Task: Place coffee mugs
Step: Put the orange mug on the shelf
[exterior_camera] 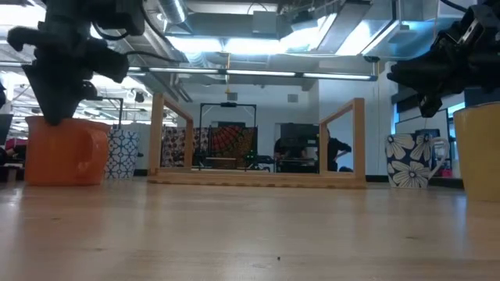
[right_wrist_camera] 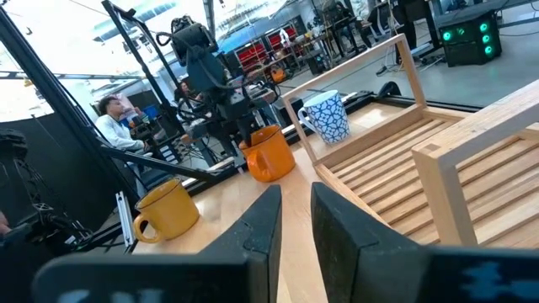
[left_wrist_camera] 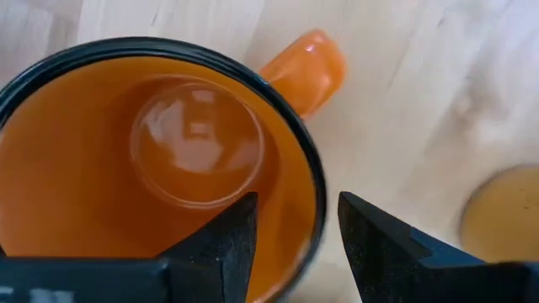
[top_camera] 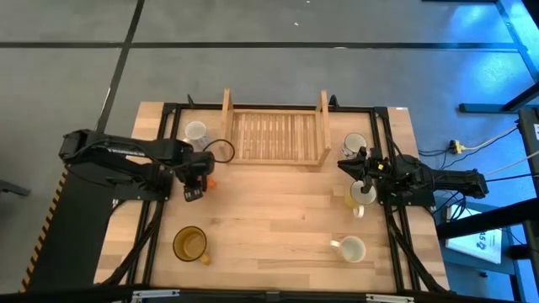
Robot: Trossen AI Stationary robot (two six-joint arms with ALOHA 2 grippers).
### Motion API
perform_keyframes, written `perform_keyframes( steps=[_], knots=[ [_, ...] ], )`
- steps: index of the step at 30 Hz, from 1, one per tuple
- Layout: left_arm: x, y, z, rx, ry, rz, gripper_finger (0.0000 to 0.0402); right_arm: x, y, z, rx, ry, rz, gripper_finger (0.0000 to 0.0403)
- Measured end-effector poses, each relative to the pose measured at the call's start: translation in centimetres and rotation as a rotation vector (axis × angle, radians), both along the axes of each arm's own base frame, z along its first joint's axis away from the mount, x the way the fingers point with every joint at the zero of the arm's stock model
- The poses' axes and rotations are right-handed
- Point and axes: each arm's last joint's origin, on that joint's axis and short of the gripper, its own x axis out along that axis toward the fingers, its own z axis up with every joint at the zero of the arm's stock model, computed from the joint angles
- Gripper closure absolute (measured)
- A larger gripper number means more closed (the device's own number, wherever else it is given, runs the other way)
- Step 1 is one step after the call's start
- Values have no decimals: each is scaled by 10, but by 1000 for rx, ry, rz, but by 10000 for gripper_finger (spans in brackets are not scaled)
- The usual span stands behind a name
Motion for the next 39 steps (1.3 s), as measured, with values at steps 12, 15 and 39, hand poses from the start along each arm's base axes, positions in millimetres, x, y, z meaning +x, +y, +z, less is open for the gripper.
perform_keyframes(
  steps=[12,15,39],
  knots=[
    [12,2,-14,33,70,25,287,0,0,0,0,1,9,347],
    [12,1,-14,23,67,4,331,0,0,0,-1,2,8,347],
    [10,-29,100,45,-244,-390,385,0,-1,0,0,-3,-21,347]
  ],
)
